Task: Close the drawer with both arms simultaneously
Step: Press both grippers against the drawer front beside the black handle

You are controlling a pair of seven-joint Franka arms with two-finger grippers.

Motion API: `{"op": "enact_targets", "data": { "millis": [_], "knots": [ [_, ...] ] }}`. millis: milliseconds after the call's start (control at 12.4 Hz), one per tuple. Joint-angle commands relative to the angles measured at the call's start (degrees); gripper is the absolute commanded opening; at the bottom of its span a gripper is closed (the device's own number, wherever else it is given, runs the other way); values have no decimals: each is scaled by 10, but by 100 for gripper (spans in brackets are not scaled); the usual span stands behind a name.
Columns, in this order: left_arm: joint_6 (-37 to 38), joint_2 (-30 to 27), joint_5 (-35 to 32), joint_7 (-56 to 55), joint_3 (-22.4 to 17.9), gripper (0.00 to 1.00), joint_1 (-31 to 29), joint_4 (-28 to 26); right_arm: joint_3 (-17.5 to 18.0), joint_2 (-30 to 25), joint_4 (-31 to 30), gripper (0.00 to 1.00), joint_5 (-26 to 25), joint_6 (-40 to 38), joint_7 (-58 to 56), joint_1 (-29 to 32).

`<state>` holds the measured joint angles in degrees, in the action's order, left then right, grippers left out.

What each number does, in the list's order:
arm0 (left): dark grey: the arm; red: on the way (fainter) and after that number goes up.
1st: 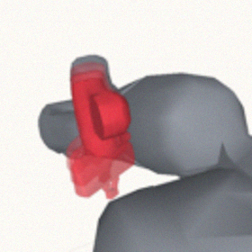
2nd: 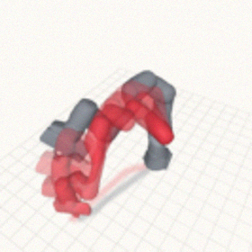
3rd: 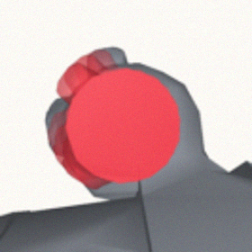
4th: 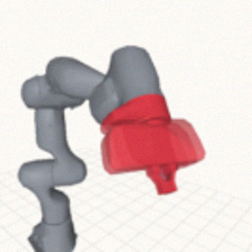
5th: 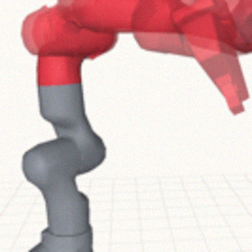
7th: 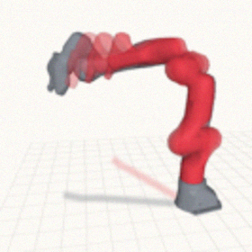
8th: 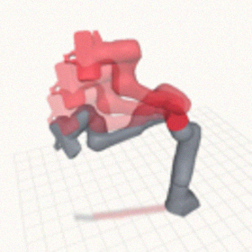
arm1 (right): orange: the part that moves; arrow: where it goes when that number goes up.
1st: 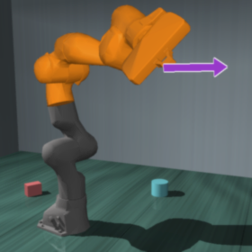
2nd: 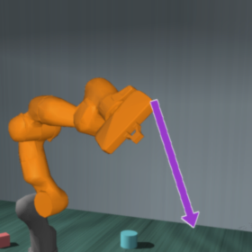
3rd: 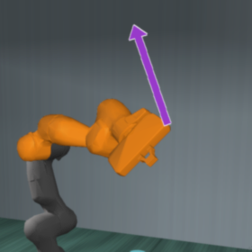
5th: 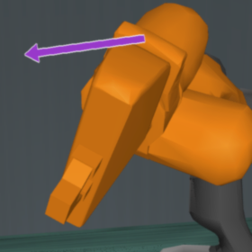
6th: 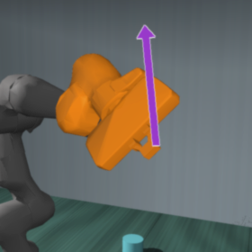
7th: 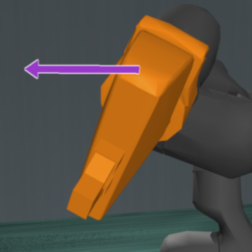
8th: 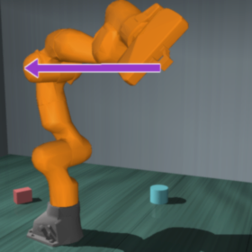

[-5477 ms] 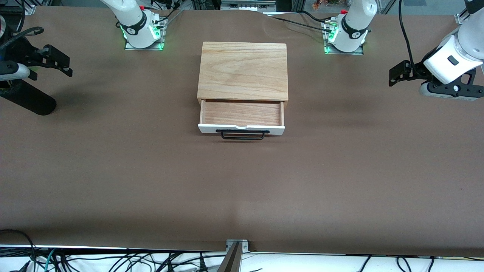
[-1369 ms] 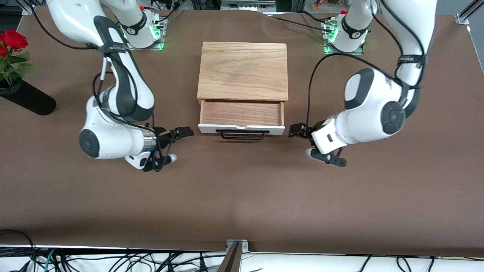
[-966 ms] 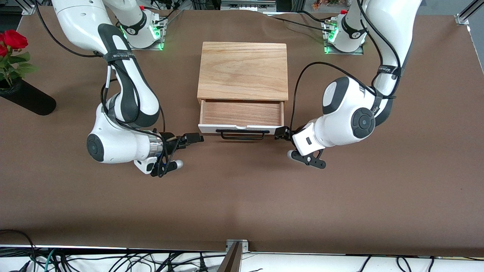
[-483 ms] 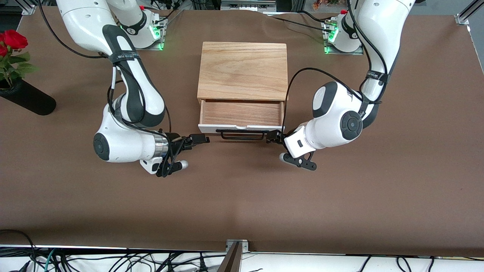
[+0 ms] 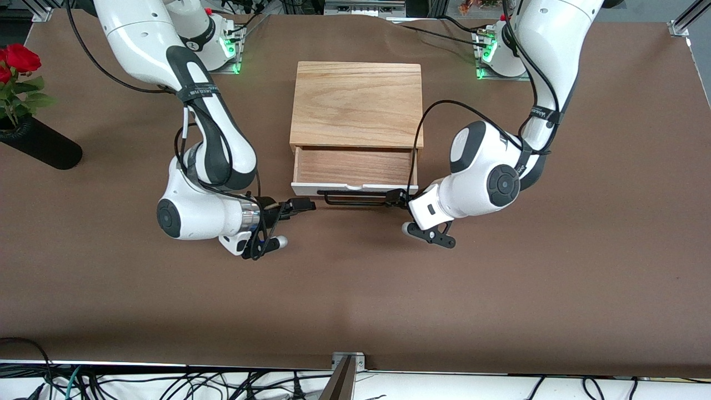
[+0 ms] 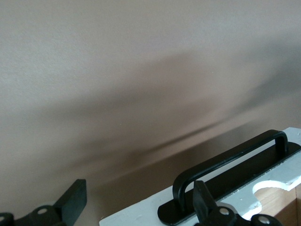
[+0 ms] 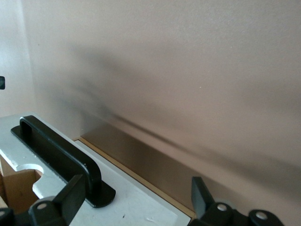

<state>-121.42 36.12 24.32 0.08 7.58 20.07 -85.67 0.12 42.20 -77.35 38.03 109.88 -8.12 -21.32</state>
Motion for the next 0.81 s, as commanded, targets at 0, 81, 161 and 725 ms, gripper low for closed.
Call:
{"op": "enact_targets", "data": {
  "millis": [0,81,161,725],
  "knots": [
    [0,2,14,3,-4,100,6,2,1,-1,-17,100,13,7,-11,-3],
    [0,2,14,3,-4,100,7,2,1,-2,-23,100,13,6,-22,-3],
    [1,3,15,3,-4,100,11,2,0,-2,-25,100,13,3,-25,-3],
    [7,4,26,-1,12,100,9,-11,-1,-4,-33,100,13,-55,-27,4]
  ]
}}
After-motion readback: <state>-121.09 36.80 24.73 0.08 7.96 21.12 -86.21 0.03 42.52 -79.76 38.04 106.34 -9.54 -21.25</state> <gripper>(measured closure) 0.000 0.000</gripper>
